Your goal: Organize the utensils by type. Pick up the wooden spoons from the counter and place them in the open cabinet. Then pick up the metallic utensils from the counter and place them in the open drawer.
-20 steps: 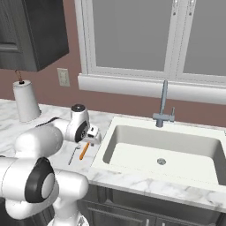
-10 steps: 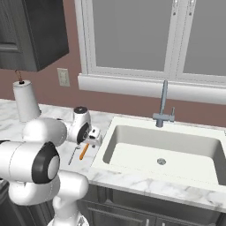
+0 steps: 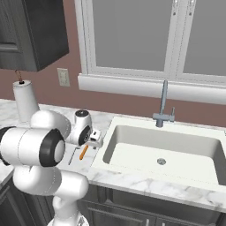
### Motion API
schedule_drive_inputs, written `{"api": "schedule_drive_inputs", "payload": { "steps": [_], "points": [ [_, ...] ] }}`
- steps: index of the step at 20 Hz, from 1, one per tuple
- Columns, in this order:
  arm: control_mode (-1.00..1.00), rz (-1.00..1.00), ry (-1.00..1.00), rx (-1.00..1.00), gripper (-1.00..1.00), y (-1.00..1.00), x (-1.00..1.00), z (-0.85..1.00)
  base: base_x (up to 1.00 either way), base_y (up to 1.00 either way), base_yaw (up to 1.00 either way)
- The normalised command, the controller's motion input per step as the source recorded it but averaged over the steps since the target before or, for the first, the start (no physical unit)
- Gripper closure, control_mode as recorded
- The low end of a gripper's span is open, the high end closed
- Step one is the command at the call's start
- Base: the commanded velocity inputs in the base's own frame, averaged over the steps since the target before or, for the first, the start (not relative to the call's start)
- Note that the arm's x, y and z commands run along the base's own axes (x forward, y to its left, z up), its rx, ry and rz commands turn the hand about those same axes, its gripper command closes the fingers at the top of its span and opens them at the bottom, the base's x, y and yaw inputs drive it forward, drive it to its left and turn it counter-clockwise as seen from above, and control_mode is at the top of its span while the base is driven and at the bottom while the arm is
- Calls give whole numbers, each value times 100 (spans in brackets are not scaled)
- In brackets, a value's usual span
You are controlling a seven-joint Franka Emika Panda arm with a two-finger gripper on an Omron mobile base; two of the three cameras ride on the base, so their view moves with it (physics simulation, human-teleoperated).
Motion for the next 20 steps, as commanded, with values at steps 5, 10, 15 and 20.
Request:
{"api": "schedule_drive_inputs", "payload": {
  "steps": [5, 10, 15, 20],
  "points": [
    [-100, -3, 0, 0, -100, 0, 25, -5, 0, 0, 0],
    [-100, -5, 0, 0, -100, 0, 23, -11, 0, 0, 0],
    [-100, -6, 0, 0, -100, 0, 9, -14, 0, 0, 0],
    [-100, -5, 0, 0, -100, 0, 0, -14, 0, 0, 0]
  ]
}}
